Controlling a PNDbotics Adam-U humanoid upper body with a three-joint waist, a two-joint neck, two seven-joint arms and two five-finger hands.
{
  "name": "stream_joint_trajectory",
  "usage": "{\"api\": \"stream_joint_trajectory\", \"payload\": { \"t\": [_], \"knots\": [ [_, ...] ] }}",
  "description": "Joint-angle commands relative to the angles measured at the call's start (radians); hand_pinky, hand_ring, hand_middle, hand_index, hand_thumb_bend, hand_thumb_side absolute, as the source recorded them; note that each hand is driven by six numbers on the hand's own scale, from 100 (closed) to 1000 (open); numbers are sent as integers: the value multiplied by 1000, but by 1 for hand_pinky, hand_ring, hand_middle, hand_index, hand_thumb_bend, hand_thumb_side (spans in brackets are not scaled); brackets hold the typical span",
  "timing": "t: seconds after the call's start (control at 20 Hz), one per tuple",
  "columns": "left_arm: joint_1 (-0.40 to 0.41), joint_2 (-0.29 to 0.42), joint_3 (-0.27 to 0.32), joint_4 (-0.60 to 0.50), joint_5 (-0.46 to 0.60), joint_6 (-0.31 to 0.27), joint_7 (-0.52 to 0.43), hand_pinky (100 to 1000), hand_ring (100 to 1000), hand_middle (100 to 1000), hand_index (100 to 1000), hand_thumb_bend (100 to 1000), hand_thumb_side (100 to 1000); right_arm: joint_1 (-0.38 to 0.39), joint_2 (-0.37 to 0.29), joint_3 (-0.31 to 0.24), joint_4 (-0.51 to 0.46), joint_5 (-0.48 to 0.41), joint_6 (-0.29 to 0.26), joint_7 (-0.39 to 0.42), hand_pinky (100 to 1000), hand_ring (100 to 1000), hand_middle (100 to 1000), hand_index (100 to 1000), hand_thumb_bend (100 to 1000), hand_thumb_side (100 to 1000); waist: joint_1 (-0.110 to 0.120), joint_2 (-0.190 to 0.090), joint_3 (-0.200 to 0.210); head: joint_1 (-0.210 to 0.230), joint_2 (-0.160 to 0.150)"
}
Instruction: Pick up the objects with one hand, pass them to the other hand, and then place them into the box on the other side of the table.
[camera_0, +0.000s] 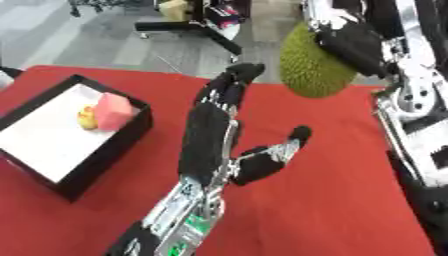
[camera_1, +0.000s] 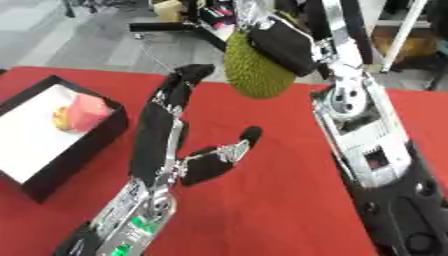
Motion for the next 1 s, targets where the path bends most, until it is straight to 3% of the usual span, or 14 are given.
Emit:
{"api": "stream_joint_trajectory", "payload": {
  "t": [0.05, 0.45, 1.0],
  "knots": [
    [-10, -18, 13, -15, 5, 4, 60, 804, 744, 756, 854, 596, 395, -15, -24, -15, -25, -29, -1, 4, 751, 177, 100, 100, 100, 326, -2, -18, 0, 0, -8],
    [-27, -29, -14, -13, 56, -55, 154, 808, 756, 768, 859, 635, 404, -13, -23, -13, -22, -33, -1, 12, 753, 172, 100, 100, 100, 327, -4, -19, 0, 4, -5],
    [-65, -37, -44, -74, 100, -81, 67, 808, 758, 770, 860, 649, 405, -12, -21, -8, -22, -36, -3, 20, 755, 168, 100, 100, 100, 325, -3, -19, -3, 7, -6]
  ]
}}
